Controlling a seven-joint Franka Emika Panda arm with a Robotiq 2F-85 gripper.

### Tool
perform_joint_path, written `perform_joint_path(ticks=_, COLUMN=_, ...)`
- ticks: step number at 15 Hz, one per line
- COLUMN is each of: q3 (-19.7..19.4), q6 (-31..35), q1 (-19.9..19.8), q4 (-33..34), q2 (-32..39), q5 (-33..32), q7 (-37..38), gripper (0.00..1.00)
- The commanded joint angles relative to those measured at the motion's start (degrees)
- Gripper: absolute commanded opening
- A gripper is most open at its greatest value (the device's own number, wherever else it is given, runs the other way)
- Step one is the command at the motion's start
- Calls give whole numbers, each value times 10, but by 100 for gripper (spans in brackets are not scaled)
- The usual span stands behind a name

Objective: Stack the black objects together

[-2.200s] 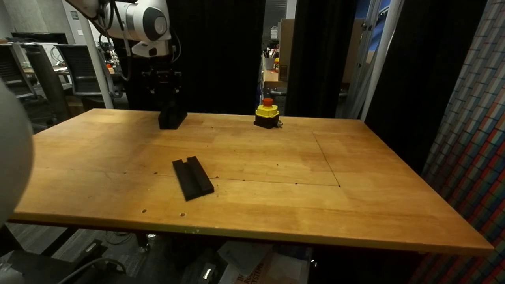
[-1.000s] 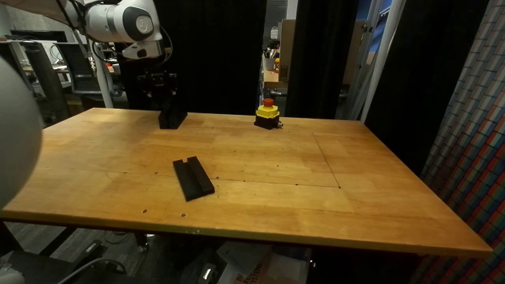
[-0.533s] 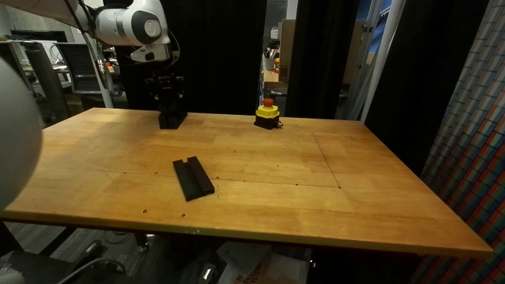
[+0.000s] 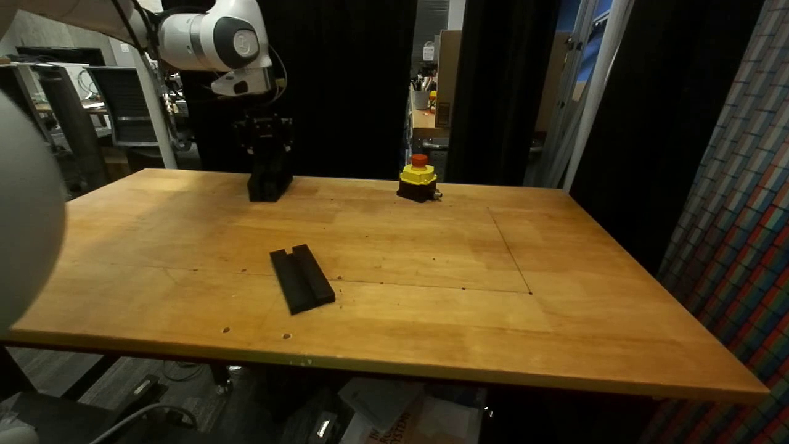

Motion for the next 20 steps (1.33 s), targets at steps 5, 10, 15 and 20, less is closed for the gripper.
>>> perform_joint_path(ticks=5, q3=34, q6=2, q1=-18, q4=39, q2=-5, q5=-3, q7=8, gripper=45)
perform_joint_path(ticks=10, q3=58, q6=7, q1=-30, q4=35, q2=-7, q5=4, q7=4, gripper=45)
perform_joint_path(ticks=15, q3=154, q6=41, q1=-80, q4=26, q2=-50, q5=-93, q7=29, gripper=45)
perform_joint_path(ticks=20, q3=133, q6=30, q1=-81, q4=28, q2=-33, q5=-71, q7=7, gripper=45)
